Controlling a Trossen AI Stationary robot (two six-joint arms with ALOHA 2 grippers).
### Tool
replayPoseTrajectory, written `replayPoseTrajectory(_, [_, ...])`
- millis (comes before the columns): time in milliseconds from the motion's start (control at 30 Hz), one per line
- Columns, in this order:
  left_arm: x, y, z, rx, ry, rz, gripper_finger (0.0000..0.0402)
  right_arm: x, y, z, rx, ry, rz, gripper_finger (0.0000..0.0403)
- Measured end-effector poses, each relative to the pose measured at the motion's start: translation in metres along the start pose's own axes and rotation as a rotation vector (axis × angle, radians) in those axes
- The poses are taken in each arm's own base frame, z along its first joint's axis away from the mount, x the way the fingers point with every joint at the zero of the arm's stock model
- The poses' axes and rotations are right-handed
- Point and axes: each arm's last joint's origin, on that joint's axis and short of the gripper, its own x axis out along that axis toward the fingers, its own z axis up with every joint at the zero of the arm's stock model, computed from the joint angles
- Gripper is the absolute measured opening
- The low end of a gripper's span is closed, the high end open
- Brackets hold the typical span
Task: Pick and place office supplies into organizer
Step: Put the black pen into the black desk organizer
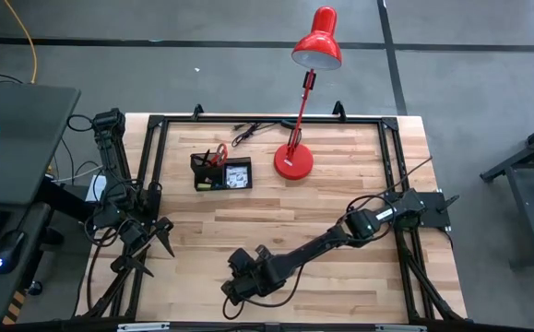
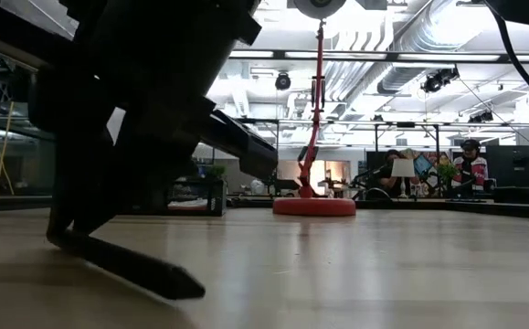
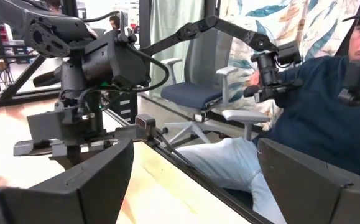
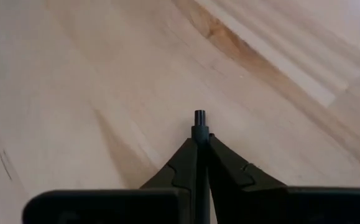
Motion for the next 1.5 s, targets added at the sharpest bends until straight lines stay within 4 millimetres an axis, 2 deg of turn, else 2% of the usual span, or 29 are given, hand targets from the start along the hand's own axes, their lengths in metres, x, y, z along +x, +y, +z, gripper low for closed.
replayPoseTrajectory(267, [0.0,0.0,0.0,0.0,0.0,0.0,0.0326,0.001,0.002,0.003,-0.041,-0.035,0.012,0.0])
replayPoseTrajectory(667, [0.0,0.0,0.0,0.001,0.003,0.0,0.0326,0.0,0.005,0.004,-0.047,-0.029,0.05,0.0])
replayPoseTrajectory(833, [0.0,0.0,-0.001,0.001,0.006,0.0,0.0326,0.0,0.011,0.009,-0.053,-0.028,0.128,0.0])
replayPoseTrajectory(1133, [0.0,0.001,-0.003,-0.023,0.028,0.013,0.0326,0.008,0.007,0.027,-0.053,0.106,0.256,0.0])
replayPoseTrajectory(1333, [0.0,0.001,-0.003,-0.026,0.029,0.014,0.0326,0.01,0.002,0.026,-0.016,0.194,0.245,0.0003])
replayPoseTrajectory(1433, [0.0,0.001,-0.003,-0.027,0.029,0.014,0.0326,0.012,-0.001,0.031,0.015,0.334,0.327,0.0007])
replayPoseTrajectory(1500, [0.0,0.001,-0.003,-0.027,0.029,0.014,0.0326,0.011,0.003,0.036,-0.018,0.309,0.395,0.001])
